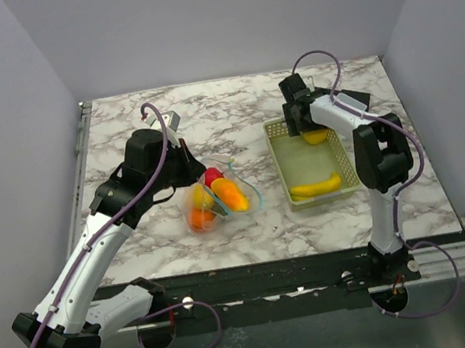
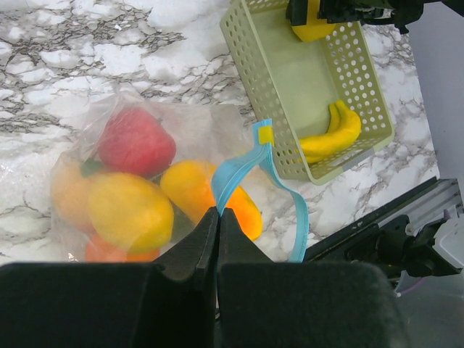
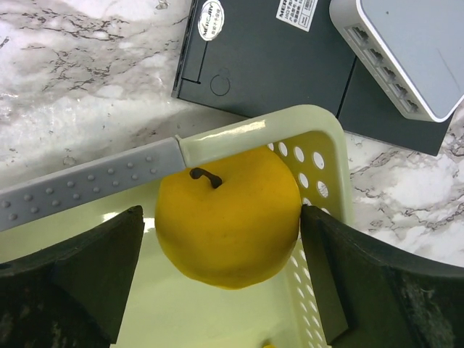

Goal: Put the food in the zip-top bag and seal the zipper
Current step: Pick up the fake fruit from the bin.

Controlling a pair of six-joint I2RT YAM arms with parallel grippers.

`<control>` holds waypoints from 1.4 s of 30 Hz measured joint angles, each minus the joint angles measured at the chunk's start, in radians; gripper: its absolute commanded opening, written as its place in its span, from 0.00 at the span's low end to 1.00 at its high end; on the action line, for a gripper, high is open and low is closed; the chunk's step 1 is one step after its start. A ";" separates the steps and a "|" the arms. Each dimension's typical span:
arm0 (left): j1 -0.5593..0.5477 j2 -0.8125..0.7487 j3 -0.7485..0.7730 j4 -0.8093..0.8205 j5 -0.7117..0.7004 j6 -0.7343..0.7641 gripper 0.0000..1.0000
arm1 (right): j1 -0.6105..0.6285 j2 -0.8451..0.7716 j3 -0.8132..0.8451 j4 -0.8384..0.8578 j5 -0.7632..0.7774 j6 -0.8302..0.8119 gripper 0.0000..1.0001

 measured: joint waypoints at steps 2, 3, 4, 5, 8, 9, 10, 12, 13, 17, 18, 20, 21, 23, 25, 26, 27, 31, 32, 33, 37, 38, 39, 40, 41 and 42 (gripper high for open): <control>0.000 0.000 0.000 0.000 0.000 0.000 0.00 | 0.000 0.003 0.000 0.002 -0.001 0.000 0.87; 0.000 0.000 0.000 0.000 0.000 0.000 0.00 | 0.000 0.003 0.000 0.004 0.000 0.000 0.85; 0.000 0.000 0.000 0.000 -0.001 0.000 0.00 | 0.000 0.003 0.000 0.007 0.000 0.000 0.82; 0.000 0.000 0.000 0.000 -0.001 0.000 0.00 | 0.000 0.003 0.000 0.012 0.001 0.000 0.79; 0.000 0.000 0.000 0.000 -0.001 0.000 0.00 | 0.000 0.003 -0.001 0.018 0.003 0.000 0.71; 0.000 0.000 0.000 0.000 -0.002 0.000 0.00 | 0.000 0.003 -0.001 0.018 0.004 0.000 0.67; 0.000 0.000 0.000 -0.001 -0.002 0.000 0.00 | 0.000 0.003 -0.002 0.019 0.005 0.000 0.65; 0.000 0.000 0.000 -0.001 -0.002 0.000 0.00 | 0.000 0.002 -0.008 0.022 0.007 0.000 0.61; 0.000 0.000 0.000 -0.001 -0.002 0.000 0.00 | 0.000 0.000 -0.011 0.025 0.007 0.000 0.60; 0.000 0.000 0.001 -0.001 -0.002 0.000 0.00 | 0.000 -0.034 -0.045 0.027 0.006 0.001 0.55; 0.000 0.000 0.001 -0.001 -0.002 0.000 0.00 | 0.000 -0.047 -0.052 0.026 0.006 0.001 0.54; 0.000 0.000 0.002 -0.002 -0.002 0.001 0.00 | 0.000 -0.079 -0.066 0.024 0.000 0.001 0.54; 0.000 0.000 0.003 -0.003 -0.002 0.002 0.00 | 0.000 -0.102 -0.074 0.023 -0.006 0.002 0.54; 0.000 0.001 0.007 -0.006 -0.002 0.003 0.00 | 0.000 -0.153 -0.090 0.021 -0.018 0.005 0.54; 0.000 0.002 0.011 -0.007 -0.002 0.003 0.00 | 0.000 -0.208 -0.105 0.021 -0.036 0.008 0.54; 0.000 0.003 0.013 -0.007 -0.002 0.003 0.00 | 0.000 -0.236 -0.113 0.021 -0.047 0.010 0.53; 0.000 0.004 0.014 -0.006 -0.002 0.004 0.00 | 0.000 -0.263 -0.119 0.021 -0.060 0.012 0.53; 0.000 0.006 0.014 -0.007 -0.002 0.004 0.00 | 0.000 -0.367 -0.151 0.021 -0.131 0.022 0.52; 0.000 0.007 0.014 -0.006 -0.002 0.004 0.00 | 0.000 -0.391 -0.158 0.021 -0.153 0.025 0.51; 0.000 0.007 0.014 -0.007 -0.002 0.004 0.00 | 0.000 -0.419 -0.165 0.021 -0.180 0.027 0.51; 0.000 0.009 0.014 -0.006 -0.002 0.003 0.00 | 0.000 -0.520 -0.194 0.021 -0.299 0.032 0.51; 0.000 0.010 0.014 -0.006 -0.002 0.003 0.00 | 0.000 -0.547 -0.202 0.021 -0.336 0.034 0.51; 0.000 0.010 0.014 -0.006 -0.002 0.003 0.00 | 0.000 -0.576 -0.210 0.022 -0.376 0.035 0.51; 0.000 0.010 0.014 -0.005 -0.002 0.003 0.00 | 0.000 -0.603 -0.217 0.023 -0.417 0.037 0.50; 0.000 0.010 0.014 -0.005 -0.002 0.003 0.00 | 0.002 -0.630 -0.222 0.023 -0.459 0.038 0.50; 0.000 0.011 0.014 -0.005 -0.002 0.003 0.00 | 0.004 -0.655 -0.225 0.024 -0.501 0.039 0.49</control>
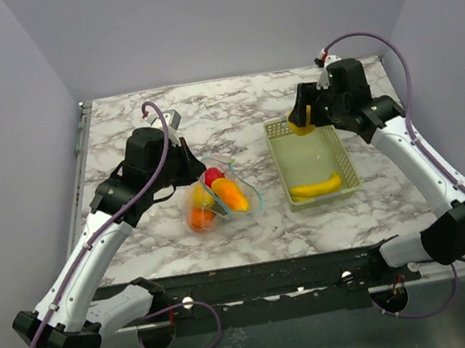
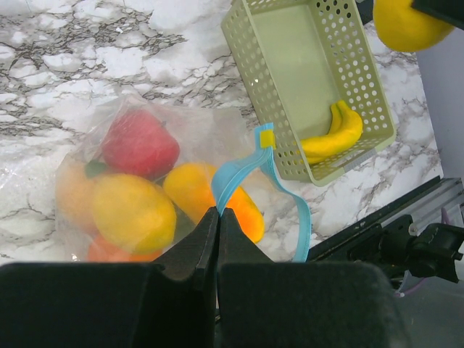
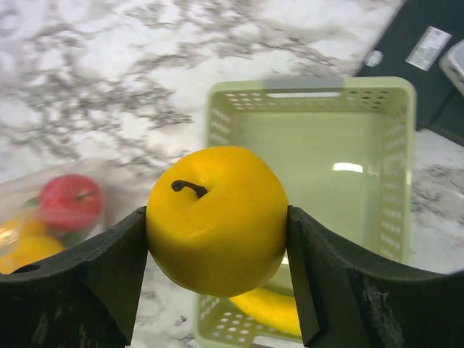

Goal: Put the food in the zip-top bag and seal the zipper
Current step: Pick up the fake fruit from the bin, then place the fake fruit in the zipper food storage bag.

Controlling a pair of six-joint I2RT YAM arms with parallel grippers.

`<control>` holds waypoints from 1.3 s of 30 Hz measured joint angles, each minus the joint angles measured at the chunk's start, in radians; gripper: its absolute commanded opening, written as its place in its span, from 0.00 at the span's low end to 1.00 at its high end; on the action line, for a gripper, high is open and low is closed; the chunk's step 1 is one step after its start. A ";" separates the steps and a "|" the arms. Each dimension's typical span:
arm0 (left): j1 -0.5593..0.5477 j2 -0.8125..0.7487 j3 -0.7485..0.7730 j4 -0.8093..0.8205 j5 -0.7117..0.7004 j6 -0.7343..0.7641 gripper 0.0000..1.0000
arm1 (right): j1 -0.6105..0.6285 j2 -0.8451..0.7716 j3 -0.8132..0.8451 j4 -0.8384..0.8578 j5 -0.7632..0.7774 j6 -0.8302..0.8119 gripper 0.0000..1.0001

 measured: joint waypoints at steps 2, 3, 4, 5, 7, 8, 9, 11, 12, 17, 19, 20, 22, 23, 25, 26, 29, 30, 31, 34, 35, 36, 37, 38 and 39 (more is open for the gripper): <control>0.000 0.001 0.000 0.000 0.000 0.000 0.00 | 0.005 -0.043 -0.005 0.006 -0.077 0.005 0.49; 0.000 0.002 0.000 0.002 0.000 0.000 0.00 | 0.011 -0.067 -0.007 0.011 -0.127 0.008 0.49; 0.000 0.003 0.000 0.003 0.000 0.000 0.00 | 0.015 -0.084 -0.011 0.018 -0.166 0.011 0.49; 0.000 0.004 0.000 0.003 0.000 0.000 0.00 | 0.022 -0.100 -0.015 0.023 -0.203 0.015 0.49; 0.000 0.006 0.000 0.004 0.000 -0.001 0.00 | 0.045 -0.127 -0.027 0.030 -0.268 0.019 0.49; 0.000 0.006 0.000 0.005 0.000 -0.001 0.00 | 0.059 -0.138 -0.035 0.034 -0.294 0.023 0.49; 0.000 0.006 0.000 0.005 0.000 -0.001 0.00 | 0.077 -0.148 -0.042 0.038 -0.317 0.024 0.49; 0.000 0.006 0.000 0.005 0.000 -0.004 0.00 | 0.123 -0.159 -0.054 0.042 -0.350 0.026 0.49; 0.000 0.006 0.000 0.006 0.000 -0.005 0.00 | 0.149 -0.162 -0.056 0.042 -0.358 0.026 0.49; 0.000 0.006 0.000 0.005 0.000 -0.008 0.00 | 0.283 -0.163 -0.056 0.043 -0.365 0.026 0.48; 0.000 0.006 0.000 0.006 0.000 -0.008 0.00 | 0.320 -0.162 -0.056 0.043 -0.363 0.026 0.48; 0.000 0.006 0.000 0.006 0.000 -0.008 0.00 | 0.335 -0.161 -0.055 0.043 -0.360 0.026 0.48; 0.000 0.006 0.000 0.005 0.000 -0.008 0.00 | 0.369 -0.153 -0.048 0.041 -0.350 0.026 0.48; 0.000 0.006 0.000 0.006 0.000 -0.008 0.00 | 0.384 -0.145 -0.040 0.042 -0.342 0.026 0.48; 0.000 0.006 0.000 0.006 0.000 -0.008 0.00 | 0.418 -0.127 -0.026 0.042 -0.327 0.026 0.48; 0.000 0.006 0.000 0.006 0.000 -0.008 0.00 | 0.437 -0.118 -0.020 0.043 -0.319 0.026 0.48; 0.000 0.006 0.000 0.006 0.000 -0.008 0.00 | 0.481 -0.087 -0.003 0.043 -0.299 0.027 0.48; 0.000 0.006 0.000 0.006 0.000 -0.008 0.00 | 0.492 -0.077 0.002 0.043 -0.293 0.027 0.48; 0.000 0.006 0.000 0.006 0.000 -0.008 0.00 | 0.502 -0.065 0.007 0.043 -0.288 0.026 0.48; 0.000 0.006 0.000 0.006 0.000 -0.008 0.00 | 0.523 -0.038 0.013 0.045 -0.275 0.027 0.48; 0.000 0.006 0.000 0.006 0.000 -0.008 0.00 | 0.528 -0.031 0.013 0.046 -0.270 0.030 0.48; 0.000 0.006 0.000 0.006 0.000 -0.008 0.00 | 0.531 -0.023 0.013 0.048 -0.266 0.033 0.48; 0.000 0.006 0.000 0.006 0.000 -0.008 0.00 | 0.533 -0.016 0.013 0.050 -0.262 0.034 0.48; 0.000 0.006 0.000 0.006 0.000 -0.008 0.00 | 0.533 -0.008 0.013 0.051 -0.259 0.037 0.48; 0.000 0.006 0.000 0.006 0.001 -0.008 0.00 | 0.534 -0.001 0.013 0.052 -0.258 0.040 0.47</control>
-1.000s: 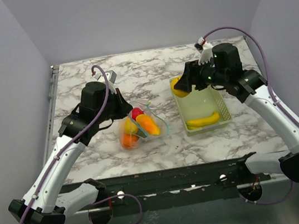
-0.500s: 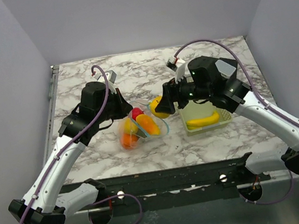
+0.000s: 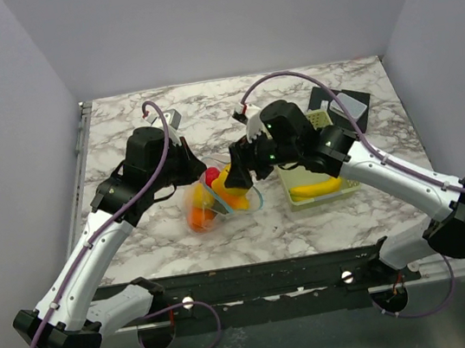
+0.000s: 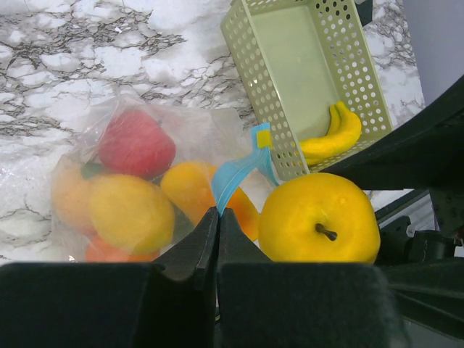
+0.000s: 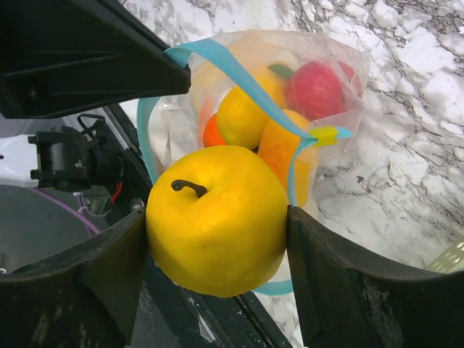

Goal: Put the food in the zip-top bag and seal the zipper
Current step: Place the fake fruit in the zipper food storage bag.

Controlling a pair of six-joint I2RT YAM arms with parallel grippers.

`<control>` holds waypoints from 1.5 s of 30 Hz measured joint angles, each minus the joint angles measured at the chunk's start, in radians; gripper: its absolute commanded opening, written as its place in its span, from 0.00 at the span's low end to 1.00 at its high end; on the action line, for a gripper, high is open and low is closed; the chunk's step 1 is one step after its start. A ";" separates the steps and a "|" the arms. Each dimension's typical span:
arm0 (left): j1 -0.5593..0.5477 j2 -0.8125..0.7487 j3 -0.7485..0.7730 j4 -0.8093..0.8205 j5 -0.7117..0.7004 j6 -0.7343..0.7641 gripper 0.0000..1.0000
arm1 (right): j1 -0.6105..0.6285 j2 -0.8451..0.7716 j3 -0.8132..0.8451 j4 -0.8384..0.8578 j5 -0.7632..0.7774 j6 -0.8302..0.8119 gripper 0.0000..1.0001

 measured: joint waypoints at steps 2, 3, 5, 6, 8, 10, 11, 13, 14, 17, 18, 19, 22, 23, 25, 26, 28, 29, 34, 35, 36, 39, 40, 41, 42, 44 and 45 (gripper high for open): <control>0.000 0.000 0.000 0.000 0.000 0.000 0.00 | 0.000 0.016 0.000 0.006 0.002 0.006 0.47; 0.000 0.000 0.000 0.000 0.000 0.000 0.00 | 0.000 0.024 0.000 0.010 0.003 0.009 0.46; 0.000 0.000 0.000 0.000 0.000 0.000 0.00 | 0.002 0.041 0.000 0.019 0.007 0.016 0.46; 0.000 0.000 0.000 0.000 0.000 0.000 0.00 | 0.003 0.051 0.003 0.021 0.010 0.020 0.45; 0.000 0.000 0.000 0.000 0.000 0.000 0.00 | 0.006 0.071 0.012 0.023 0.015 0.031 0.45; 0.000 0.000 0.000 0.000 0.000 0.000 0.00 | 0.007 0.091 0.018 0.029 0.020 0.042 0.45; 0.000 0.000 0.000 0.000 0.000 0.000 0.00 | 0.007 0.098 0.020 0.028 0.024 0.048 0.45; 0.000 0.000 0.000 0.000 0.000 0.000 0.00 | 0.010 0.114 0.031 0.027 0.037 0.060 0.45; 0.000 0.000 0.000 0.000 0.000 0.000 0.00 | 0.012 0.123 0.038 0.027 0.047 0.065 0.45; 0.000 0.000 0.000 0.000 0.000 0.000 0.00 | 0.019 0.145 0.061 0.026 0.074 0.085 0.45; 0.000 0.000 0.000 0.000 0.000 0.000 0.00 | 0.021 0.149 0.064 0.026 0.081 0.092 0.45; 0.000 0.000 0.000 0.000 0.001 0.000 0.00 | 0.023 0.152 0.066 0.026 0.090 0.101 0.44; 0.000 0.000 0.000 -0.001 0.001 0.000 0.00 | 0.032 0.163 0.072 0.023 0.122 0.126 0.45; 0.000 0.000 0.000 0.000 0.001 0.000 0.00 | 0.037 0.169 0.079 0.020 0.135 0.135 0.45; 0.000 0.000 0.000 -0.001 0.001 0.000 0.00 | 0.048 0.182 0.088 0.019 0.160 0.154 0.47; 0.000 0.000 0.000 0.000 0.001 0.000 0.00 | 0.053 0.188 0.090 0.018 0.171 0.164 0.51; 0.000 0.000 0.000 0.000 0.001 0.000 0.00 | 0.063 0.198 0.092 0.018 0.187 0.183 0.58; 0.000 0.000 0.000 0.000 0.001 0.000 0.00 | 0.068 0.204 0.092 0.017 0.193 0.190 0.61; 0.000 0.000 0.000 -0.001 0.001 0.000 0.00 | 0.093 0.220 0.092 0.006 0.231 0.221 0.81; 0.000 0.000 0.000 -0.001 0.001 0.000 0.00 | 0.097 0.220 0.092 0.002 0.237 0.227 0.84; 0.000 0.000 0.000 -0.001 0.001 0.000 0.00 | 0.098 0.220 0.092 -0.001 0.239 0.231 0.86; 0.000 0.000 -0.001 -0.001 0.001 0.000 0.00 | 0.102 0.220 0.092 -0.003 0.245 0.240 0.97; 0.000 0.000 -0.001 -0.001 0.001 0.000 0.00 | 0.102 0.220 0.092 -0.003 0.247 0.244 0.97; 0.000 0.000 -0.001 -0.001 0.001 0.000 0.00 | 0.102 0.219 0.092 -0.003 0.249 0.246 0.97; 0.000 0.000 -0.001 -0.002 0.001 0.000 0.00 | 0.102 0.217 0.092 -0.003 0.249 0.245 0.98; 0.000 0.000 -0.001 -0.002 0.001 0.000 0.00 | 0.102 0.212 0.092 -0.003 0.250 0.247 0.98; 0.000 0.000 -0.001 -0.002 0.000 0.000 0.00 | 0.102 0.208 0.092 -0.003 0.251 0.247 0.98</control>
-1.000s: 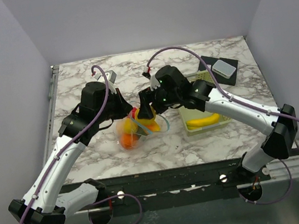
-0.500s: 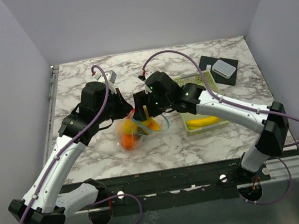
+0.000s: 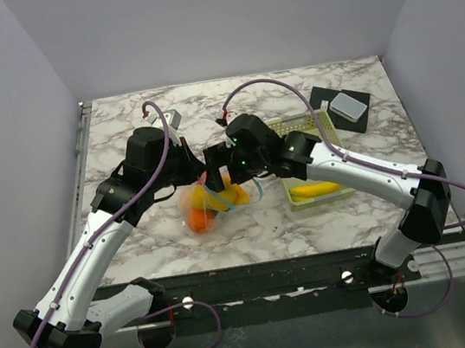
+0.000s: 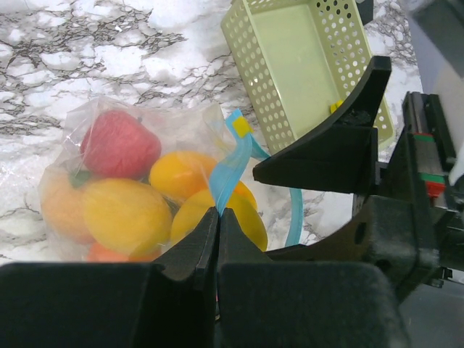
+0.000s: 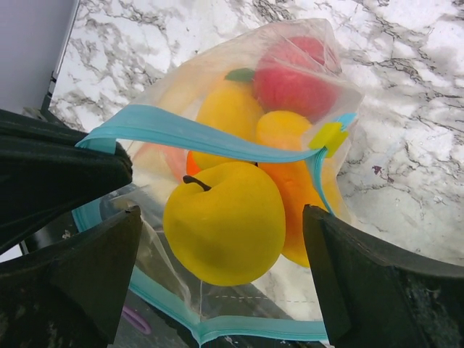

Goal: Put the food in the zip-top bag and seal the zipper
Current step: Place the fake fruit in the zipper food storage bag, then adjust the zipper food storage bag at the center of the board.

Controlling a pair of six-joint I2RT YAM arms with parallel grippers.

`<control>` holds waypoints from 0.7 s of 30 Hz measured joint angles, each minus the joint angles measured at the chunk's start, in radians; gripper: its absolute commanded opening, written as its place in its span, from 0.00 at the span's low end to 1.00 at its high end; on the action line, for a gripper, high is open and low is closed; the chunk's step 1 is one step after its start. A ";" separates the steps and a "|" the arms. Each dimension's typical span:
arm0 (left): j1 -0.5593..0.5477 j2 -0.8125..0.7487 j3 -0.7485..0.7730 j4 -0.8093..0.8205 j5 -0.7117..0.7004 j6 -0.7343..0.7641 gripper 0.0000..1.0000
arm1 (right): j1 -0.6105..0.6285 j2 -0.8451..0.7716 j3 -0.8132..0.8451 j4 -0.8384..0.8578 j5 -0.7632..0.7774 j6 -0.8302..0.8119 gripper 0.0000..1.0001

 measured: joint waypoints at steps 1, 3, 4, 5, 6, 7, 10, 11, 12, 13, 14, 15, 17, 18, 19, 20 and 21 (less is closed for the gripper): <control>0.000 0.000 0.000 0.000 0.000 0.000 0.00 | 0.000 -0.005 0.000 0.000 0.001 0.000 0.98; 0.000 0.000 0.000 0.000 0.000 0.000 0.00 | 0.000 -0.019 0.000 0.000 0.004 0.000 0.97; 0.000 0.000 0.000 0.000 0.000 0.000 0.00 | 0.000 -0.028 0.000 0.000 0.006 0.001 0.96; 0.000 0.000 0.000 0.000 0.000 0.000 0.00 | 0.000 -0.038 0.000 0.000 0.010 0.001 0.96; 0.000 0.000 0.000 0.000 0.000 0.000 0.00 | 0.000 -0.048 0.000 0.000 0.014 0.001 0.95; 0.000 0.000 0.000 0.000 0.000 0.000 0.00 | 0.000 -0.059 0.000 0.000 0.020 0.001 0.94; 0.000 0.000 0.000 0.000 0.000 0.000 0.00 | 0.001 -0.090 0.000 -0.005 0.047 0.005 0.90; 0.000 0.000 0.000 0.000 0.000 0.000 0.00 | 0.001 -0.100 0.000 -0.009 0.059 0.005 0.89; 0.000 0.000 0.000 0.000 0.000 0.000 0.00 | 0.001 -0.108 0.000 -0.013 0.071 0.006 0.86; 0.000 0.000 0.000 0.000 0.000 0.000 0.00 | 0.001 -0.114 0.000 -0.018 0.085 0.007 0.84; 0.000 0.000 0.000 0.000 0.000 0.000 0.00 | 0.001 -0.119 0.000 -0.026 0.098 0.009 0.83; 0.000 0.000 0.000 0.000 0.000 0.000 0.00 | 0.001 -0.122 0.000 -0.035 0.112 0.011 0.82; 0.000 0.000 0.000 0.000 0.000 0.000 0.00 | 0.001 -0.126 -0.004 -0.056 0.137 0.018 0.81; 0.000 0.000 0.000 0.000 0.000 0.000 0.00 | 0.001 -0.127 -0.010 -0.061 0.145 0.019 0.80; 0.000 0.000 0.000 0.000 0.000 0.000 0.00 | 0.001 -0.133 -0.023 -0.067 0.155 0.024 0.79; 0.000 0.000 0.000 0.000 0.000 0.000 0.00 | 0.001 -0.138 -0.035 -0.074 0.165 0.028 0.78; 0.000 0.000 0.000 0.001 0.000 0.000 0.00 | 0.001 -0.143 -0.050 -0.080 0.174 0.033 0.77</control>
